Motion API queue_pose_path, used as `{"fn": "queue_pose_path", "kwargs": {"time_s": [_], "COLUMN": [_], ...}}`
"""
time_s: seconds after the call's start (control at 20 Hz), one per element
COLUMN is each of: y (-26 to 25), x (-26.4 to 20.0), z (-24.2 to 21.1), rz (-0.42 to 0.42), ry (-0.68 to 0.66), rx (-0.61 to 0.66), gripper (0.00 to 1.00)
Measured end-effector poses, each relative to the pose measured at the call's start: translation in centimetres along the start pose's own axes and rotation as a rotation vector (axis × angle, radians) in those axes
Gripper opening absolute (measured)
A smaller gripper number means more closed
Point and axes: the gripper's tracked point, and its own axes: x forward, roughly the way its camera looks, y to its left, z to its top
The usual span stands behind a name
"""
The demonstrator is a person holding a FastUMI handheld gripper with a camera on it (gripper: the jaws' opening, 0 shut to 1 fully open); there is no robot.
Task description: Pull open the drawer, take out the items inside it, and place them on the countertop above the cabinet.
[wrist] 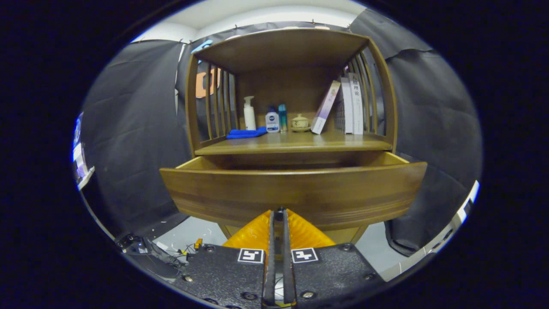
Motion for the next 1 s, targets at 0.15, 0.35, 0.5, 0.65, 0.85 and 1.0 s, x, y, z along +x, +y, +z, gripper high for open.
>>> {"fn": "queue_pose_path", "kwargs": {"time_s": [0.15,0.35,0.5,0.65,0.85,1.0], "y": [-0.2,0.2,0.5,0.2,0.2,0.2], "x": [0.4,1.3,2.4,4.6,7.8,10.3], "z": [2.3,4.5,6.3,7.8,7.0,5.8], "rz": [0.015,0.046,0.081,0.063,0.060,0.063], "ry": [0.038,0.116,0.159,0.196,0.330,0.433], "rx": [0.002,0.013,-0.001,-0.032,-0.016,0.003], "gripper": [0.17,0.37,0.50,0.63,0.66,0.66]}}
